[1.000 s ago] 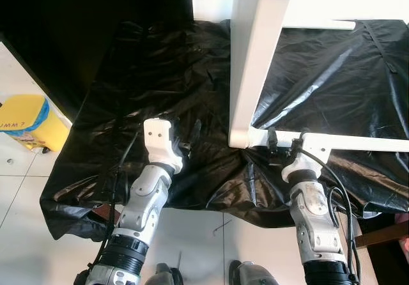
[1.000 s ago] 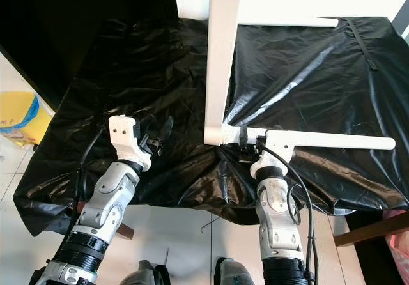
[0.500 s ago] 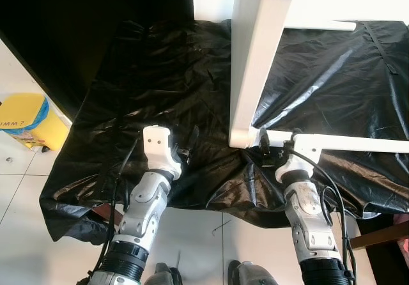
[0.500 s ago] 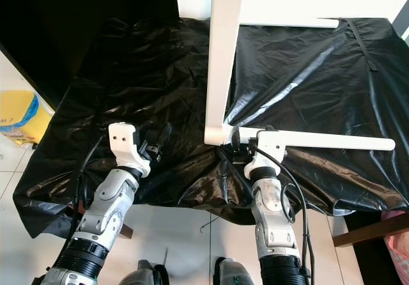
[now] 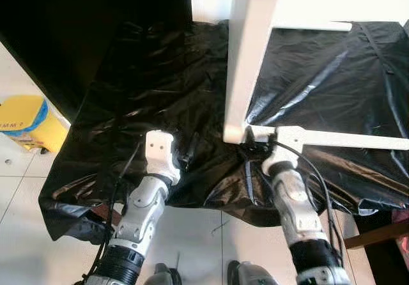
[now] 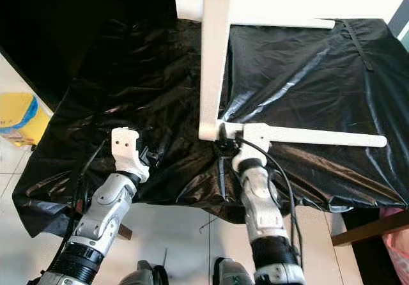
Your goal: Building children table
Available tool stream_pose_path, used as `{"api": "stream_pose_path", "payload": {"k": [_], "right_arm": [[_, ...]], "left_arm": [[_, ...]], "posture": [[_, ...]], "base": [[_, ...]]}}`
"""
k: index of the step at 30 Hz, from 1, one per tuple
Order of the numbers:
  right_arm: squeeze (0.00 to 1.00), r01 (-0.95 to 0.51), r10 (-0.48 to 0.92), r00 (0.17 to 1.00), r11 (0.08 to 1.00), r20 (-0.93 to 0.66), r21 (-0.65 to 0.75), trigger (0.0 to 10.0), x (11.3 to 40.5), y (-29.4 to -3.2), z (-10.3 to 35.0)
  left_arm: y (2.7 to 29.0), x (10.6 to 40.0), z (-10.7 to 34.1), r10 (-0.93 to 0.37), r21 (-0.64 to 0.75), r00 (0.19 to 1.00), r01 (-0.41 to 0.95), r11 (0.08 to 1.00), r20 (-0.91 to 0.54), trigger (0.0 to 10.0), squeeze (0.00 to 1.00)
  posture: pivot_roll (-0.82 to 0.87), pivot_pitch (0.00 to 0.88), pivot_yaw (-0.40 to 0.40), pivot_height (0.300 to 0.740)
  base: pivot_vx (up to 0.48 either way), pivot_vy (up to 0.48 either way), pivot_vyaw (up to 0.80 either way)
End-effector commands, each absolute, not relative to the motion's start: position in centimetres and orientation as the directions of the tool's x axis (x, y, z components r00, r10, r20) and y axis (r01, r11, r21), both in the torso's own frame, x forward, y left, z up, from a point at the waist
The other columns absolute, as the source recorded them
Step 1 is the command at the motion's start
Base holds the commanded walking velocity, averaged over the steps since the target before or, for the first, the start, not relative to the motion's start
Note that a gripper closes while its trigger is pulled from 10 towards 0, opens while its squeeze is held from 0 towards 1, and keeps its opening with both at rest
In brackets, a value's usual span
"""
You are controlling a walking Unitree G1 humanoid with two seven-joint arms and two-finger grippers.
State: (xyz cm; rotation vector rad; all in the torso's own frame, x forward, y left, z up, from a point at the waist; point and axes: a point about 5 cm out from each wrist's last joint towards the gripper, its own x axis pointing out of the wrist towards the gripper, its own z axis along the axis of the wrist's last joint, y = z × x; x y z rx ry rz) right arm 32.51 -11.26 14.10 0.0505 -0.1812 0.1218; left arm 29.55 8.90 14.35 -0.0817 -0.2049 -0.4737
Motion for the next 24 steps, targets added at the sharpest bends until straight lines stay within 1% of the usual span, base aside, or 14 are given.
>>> {"api": "stream_pose_path", "payload": {"k": [1,3,6,8,10,15,16,17,18,19,20,21,22,24], "right_arm": [[0.00,-0.171,0.162,0.972,0.984,0.168,0.043,10.0,32.5,-9.8,13.8],[0.00,-0.182,0.172,0.970,0.982,0.170,0.045,10.0,32.7,-9.5,13.9],[0.00,-0.280,0.269,0.949,0.959,0.162,0.045,10.0,32.9,-7.4,14.1],[0.00,-0.280,0.269,0.949,0.959,0.162,0.045,10.0,32.9,-7.4,14.1],[0.00,-0.361,0.350,0.922,0.932,0.164,0.041,10.0,32.7,-5.7,14.3],[0.00,-0.412,0.397,0.900,0.910,0.180,0.055,10.0,32.5,-4.3,14.4],[0.00,-0.377,0.362,0.913,0.924,0.187,0.056,10.0,32.7,-4.9,14.5],[0.00,-0.311,0.296,0.935,0.949,0.196,0.051,10.0,32.9,-6.3,14.5],[0.00,-0.311,0.296,0.935,0.949,0.196,0.051,10.0,32.9,-6.3,14.5],[0.00,-0.210,0.195,0.960,0.976,0.201,0.058,10.0,33.2,-8.6,14.3],[0.00,-0.182,0.166,0.966,0.981,0.198,0.067,10.0,33.2,-9.4,14.2],[0.00,-0.182,0.166,0.966,0.981,0.198,0.067,10.0,33.2,-9.4,14.2],[0.00,-0.134,0.120,0.972,0.989,0.204,0.057,10.0,33.0,-11.0,14.0],[0.00,-0.111,0.099,0.974,0.993,0.202,0.050,10.0,32.7,-12.0,13.6]], "left_arm": [[8.2,28.8,14.1,-0.583,0.012,0.789,0.592,0.806,0.193,10.0,0.00],[8.1,28.7,14.1,-0.592,0.017,0.782,0.600,0.800,0.194,10.0,0.00],[7.8,28.3,14.3,-0.608,0.014,0.769,0.618,0.786,0.198,10.0,0.00],[7.8,28.3,14.3,-0.608,0.014,0.769,0.618,0.786,0.198,10.0,0.00],[7.7,28.0,14.3,-0.616,0.010,0.763,0.627,0.779,0.196,10.0,0.00],[7.7,27.8,14.3,-0.627,0.008,0.754,0.638,0.770,0.194,10.0,0.00],[7.8,27.8,14.3,-0.624,0.010,0.757,0.634,0.773,0.194,10.0,0.00],[8.0,27.9,14.3,-0.613,0.003,0.765,0.625,0.781,0.196,10.0,0.00],[8.0,27.9,14.3,-0.613,0.003,0.765,0.625,0.781,0.196,10.0,0.00],[8.4,28.0,14.3,-0.595,-0.004,0.780,0.608,0.794,0.195,10.0,0.00],[8.5,28.0,14.2,-0.589,-0.004,0.785,0.601,0.799,0.193,10.0,0.00],[8.5,28.0,14.2,-0.589,-0.004,0.785,0.601,0.799,0.193,10.0,0.00],[8.7,28.0,14.0,-0.579,-0.021,0.793,0.593,0.805,0.186,10.0,0.00],[8.9,28.1,13.8,-0.563,-0.030,0.805,0.578,0.816,0.186,10.0,0.00]], "posture": [[-0.06,0.152,0.044,0.740],[-0.06,0.152,0.044,0.740],[-0.05,0.154,0.039,0.740],[-0.05,0.154,0.039,0.740],[-0.05,0.155,0.038,0.740],[-0.04,0.155,0.033,0.740],[-0.04,0.156,0.029,0.740],[-0.04,0.160,0.028,0.740],[-0.04,0.160,0.028,0.740],[-0.04,0.157,0.024,0.740],[-0.04,0.157,0.024,0.740],[-0.04,0.157,0.024,0.740],[-0.04,0.154,0.024,0.740],[-0.05,0.152,0.025,0.740]], "base": [[0.000,0.000,0.00],[0.000,0.000,0.00],[0.000,0.000,0.00],[0.000,0.000,0.00],[0.000,0.000,0.00],[0.000,0.000,0.00],[0.000,0.000,0.00],[0.000,0.000,0.00],[0.000,0.000,0.00],[0.000,0.000,0.00],[0.000,0.000,0.00],[0.000,0.000,0.00],[0.000,0.000,0.00],[0.000,0.000,0.00]]}}
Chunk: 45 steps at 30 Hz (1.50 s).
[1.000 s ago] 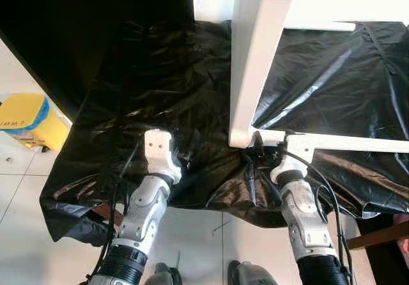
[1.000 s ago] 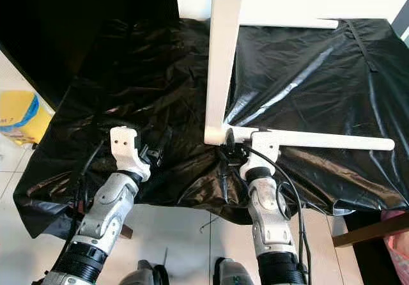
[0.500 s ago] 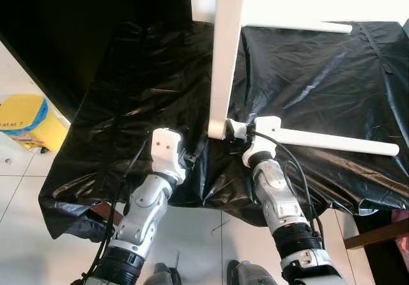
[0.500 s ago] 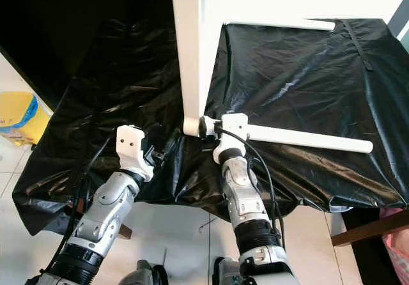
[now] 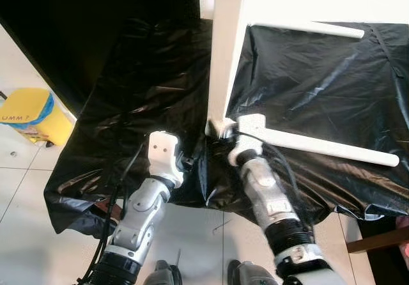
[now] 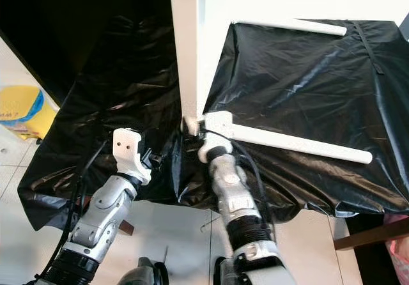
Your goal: Building children table
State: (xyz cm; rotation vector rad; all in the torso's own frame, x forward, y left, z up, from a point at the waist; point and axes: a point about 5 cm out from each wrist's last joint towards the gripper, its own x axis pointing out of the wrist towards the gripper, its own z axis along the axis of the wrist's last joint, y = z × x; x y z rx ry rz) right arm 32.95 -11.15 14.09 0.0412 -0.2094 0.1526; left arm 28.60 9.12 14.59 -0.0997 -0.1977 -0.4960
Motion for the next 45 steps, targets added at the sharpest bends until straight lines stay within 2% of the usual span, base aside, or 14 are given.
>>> {"api": "stream_pose_path", "payload": {"k": [1,3,7,20,24,29,32,38,45], "right_arm": [[0.00,-0.104,0.092,0.976,0.993,0.197,0.051,10.0,32.6,-12.5,13.3],[0.00,-0.071,0.063,0.983,0.997,0.170,0.041,10.0,32.0,-13.6,12.3],[0.00,-0.056,0.046,0.983,0.997,0.178,0.050,10.0,31.0,-14.2,11.8],[0.00,-0.134,0.121,0.971,0.990,0.206,0.049,10.0,30.6,-12.5,12.2],[0.00,-0.169,0.166,0.973,0.986,0.162,0.006,10.0,31.2,-12.0,12.0],[0.00,-0.158,0.147,0.970,0.986,0.192,0.044,10.0,31.7,-11.6,12.9],[0.00,-0.198,0.185,0.962,0.979,0.200,0.046,10.0,33.2,-9.8,14.0],[0.00,-0.274,0.262,0.936,0.961,0.235,0.020,10.0,34.1,-7.3,15.7],[0.00,-0.249,0.237,0.940,0.968,0.244,0.017,10.0,34.9,-7.6,16.5]], "left_arm": [[9.1,28.1,13.7,-0.553,-0.030,0.812,0.567,0.823,0.187,10.0,0.00],[9.3,28.3,13.3,-0.536,-0.035,0.825,0.550,0.835,0.177,10.0,0.00],[9.2,28.1,12.9,-0.550,-0.030,0.819,0.561,0.827,0.164,10.0,0.00],[7.7,28.2,13.3,-0.593,-0.017,0.784,0.605,0.796,0.184,10.0,0.00],[7.7,28.3,13.5,-0.595,-0.020,0.780,0.609,0.793,0.194,10.0,0.00],[7.8,28.1,13.5,-0.603,-0.009,0.774,0.616,0.788,0.192,10.0,0.00],[8.0,28.2,13.6,-0.606,-0.007,0.772,0.618,0.786,0.193,10.0,0.00],[7.9,28.3,14.0,-0.611,0.004,0.766,0.623,0.782,0.201,10.0,0.00],[8.2,28.2,14.0,-0.599,-0.005,0.773,0.613,0.790,0.208,10.0,0.00]], "posture": [[-0.05,0.152,0.025,0.740],[-0.05,0.152,0.025,0.740],[-0.06,0.136,0.026,0.740],[-0.07,0.139,0.025,0.740],[-0.07,0.140,0.025,0.740],[-0.08,0.148,0.028,0.740],[-0.08,0.150,0.036,0.740],[-0.06,0.149,0.026,0.740],[-0.06,0.152,0.021,0.740]], "base": [[0.000,0.000,0.00],[0.000,0.000,0.00],[0.000,0.000,0.00],[0.000,0.000,0.00],[0.000,0.000,0.00],[0.000,0.000,0.00],[0.000,0.000,0.00],[0.000,0.000,0.00],[0.000,0.000,0.00]]}}
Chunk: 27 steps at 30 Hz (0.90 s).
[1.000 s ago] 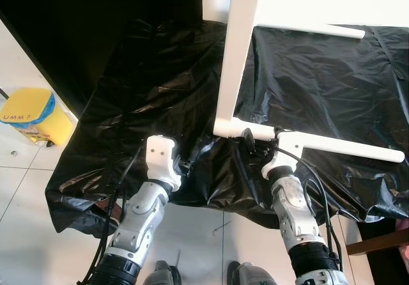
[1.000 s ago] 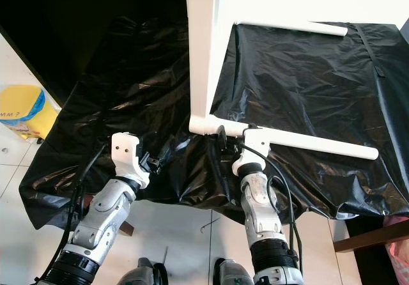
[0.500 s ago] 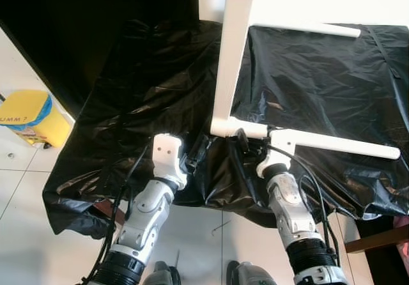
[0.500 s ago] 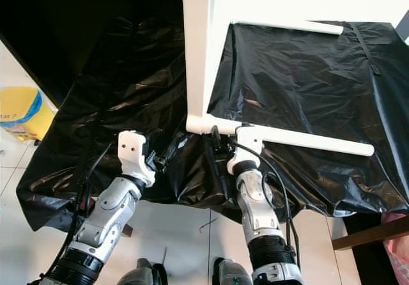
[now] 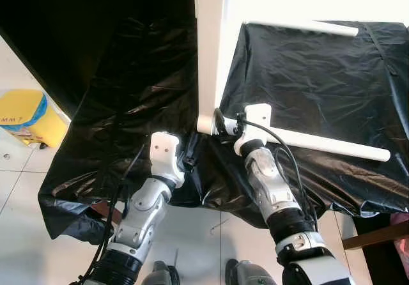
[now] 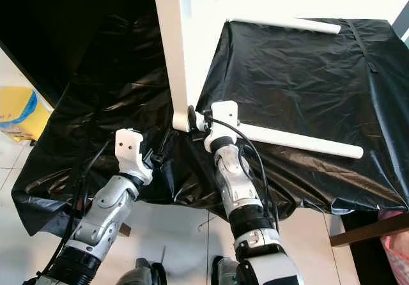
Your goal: Building children table
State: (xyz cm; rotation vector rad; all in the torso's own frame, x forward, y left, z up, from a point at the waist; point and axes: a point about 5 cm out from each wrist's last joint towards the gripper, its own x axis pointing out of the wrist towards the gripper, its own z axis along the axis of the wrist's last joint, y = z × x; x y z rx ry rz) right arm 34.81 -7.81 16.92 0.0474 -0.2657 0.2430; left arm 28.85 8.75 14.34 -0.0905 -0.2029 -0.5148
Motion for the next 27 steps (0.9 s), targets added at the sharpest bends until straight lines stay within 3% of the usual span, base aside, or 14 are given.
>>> {"api": "stream_pose_path", "payload": {"k": [1,8,16,18,21,22,23,24,25,27], "right_arm": [[0.00,-0.256,0.246,0.941,0.967,0.233,0.013,10.0,35.0,-7.5,16.4],[0.00,-0.395,0.383,0.902,0.918,0.199,0.028,10.0,34.7,-5.1,15.8],[0.00,-0.363,0.350,0.913,0.931,0.212,0.027,10.0,34.4,-5.7,15.7],[0.00,-0.243,0.242,0.938,0.970,0.248,-0.024,10.0,34.3,-7.9,16.0],[0.00,-0.161,0.174,0.943,0.984,0.282,-0.071,10.0,34.1,-9.2,16.5],[0.00,-0.048,0.094,0.939,0.989,0.332,-0.142,10.0,33.7,-11.0,17.3],[0.00,0.050,0.030,0.925,0.978,0.379,-0.201,10.0,33.3,-12.3,18.0],[0.00,0.050,0.030,0.925,0.978,0.379,-0.201,10.0,33.3,-12.3,18.0],[0.00,0.273,-0.092,0.862,0.913,0.498,-0.304,10.0,32.0,-15.1,20.3],[0.00,0.343,-0.127,0.834,0.882,0.537,-0.324,10.0,31.5,-15.9,21.0]], "left_arm": [[8.2,28.2,14.0,-0.600,-0.005,0.773,0.614,0.789,0.209,10.0,0.00],[8.1,28.2,14.1,-0.604,-0.007,0.768,0.619,0.785,0.212,10.0,0.00],[8.4,28.2,14.4,-0.608,0.003,0.765,0.621,0.783,0.212,10.0,0.00],[8.5,28.1,14.6,-0.613,0.006,0.762,0.626,0.780,0.211,10.0,0.00],[8.3,28.0,14.7,-0.622,0.009,0.754,0.635,0.773,0.212,10.0,0.00],[8.0,27.8,14.9,-0.637,0.002,0.741,0.652,0.759,0.214,10.0,0.00],[7.7,27.6,15.0,-0.652,-0.005,0.727,0.668,0.744,0.215,10.0,0.00],[7.7,27.6,15.0,-0.652,-0.005,0.727,0.668,0.744,0.215,10.0,0.00],[6.9,27.2,15.1,-0.687,-0.033,0.695,0.708,0.706,0.212,10.0,0.00],[6.6,27.1,15.1,-0.697,-0.035,0.685,0.718,0.695,0.211,10.0,0.00]], "posture": [[-0.06,0.152,0.019,0.740],[-0.06,0.148,0.020,0.740],[-0.06,0.142,0.015,0.740],[-0.06,0.142,0.009,0.740],[-0.06,0.142,0.008,0.740],[-0.06,0.143,0.008,0.740],[-0.07,0.143,0.009,0.740],[-0.07,0.143,0.009,0.740],[-0.08,0.142,0.013,0.740],[-0.08,0.142,0.013,0.740]], "base": [[0.000,0.000,0.00],[0.000,0.000,0.00],[0.000,0.000,0.00],[0.000,0.000,0.00],[0.000,0.000,0.00],[0.000,0.000,0.00],[0.000,0.000,0.00],[0.000,0.000,0.00],[0.000,0.000,0.00],[0.000,0.000,0.00]]}}
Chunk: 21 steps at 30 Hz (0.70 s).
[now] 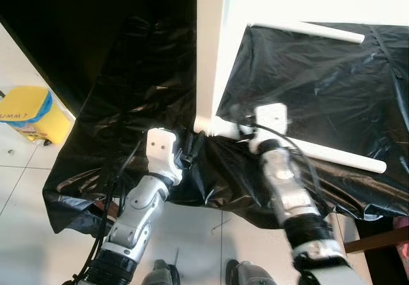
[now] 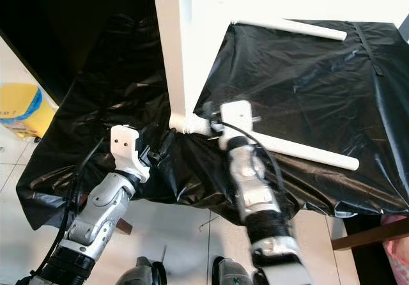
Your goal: Building children table
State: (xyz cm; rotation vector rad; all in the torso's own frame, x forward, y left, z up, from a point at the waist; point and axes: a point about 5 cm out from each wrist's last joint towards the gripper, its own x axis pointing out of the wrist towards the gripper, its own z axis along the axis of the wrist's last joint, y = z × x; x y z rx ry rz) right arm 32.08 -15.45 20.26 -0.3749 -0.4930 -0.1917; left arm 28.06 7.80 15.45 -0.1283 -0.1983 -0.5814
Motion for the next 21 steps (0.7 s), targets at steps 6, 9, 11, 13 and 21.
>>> {"api": "stream_pose_path", "payload": {"k": [6,9,11,13,21], "right_arm": [[0.00,0.593,-0.168,0.673,0.705,0.720,-0.390,10.0,29.7,-17.9,25.4],[0.00,0.690,-0.098,0.586,0.580,0.804,-0.433,10.0,29.4,-17.6,28.0],[0.00,0.756,-0.029,0.513,0.488,0.858,-0.436,10.0,29.1,-17.1,29.5],[0.00,0.775,0.006,0.483,0.463,0.876,-0.430,10.0,28.9,-16.8,30.0],[0.00,0.852,0.039,0.390,0.365,0.920,-0.376,10.0,27.9,-16.8,30.0]], "left_arm": [[5.9,27.0,15.2,-0.717,-0.038,0.665,0.738,0.674,0.210,10.0,0.00],[5.8,27.1,15.2,-0.723,-0.037,0.658,0.744,0.667,0.210,10.0,0.00],[5.8,27.2,15.3,-0.726,-0.037,0.655,0.747,0.664,0.210,10.0,0.00],[5.8,27.3,15.3,-0.726,-0.036,0.655,0.747,0.664,0.210,10.0,0.00],[5.9,27.2,15.3,-0.719,-0.042,0.664,0.740,0.672,0.205,10.0,0.00]], "posture": [[-0.10,0.141,0.028,0.740],[-0.11,0.144,0.041,0.740],[-0.11,0.144,0.041,0.740],[-0.11,0.143,0.040,0.740],[-0.10,0.143,0.024,0.740]], "base": [[0.000,0.000,0.00],[0.000,0.000,0.00],[0.000,0.000,0.00],[0.000,0.000,0.00],[0.000,0.000,0.00]]}}
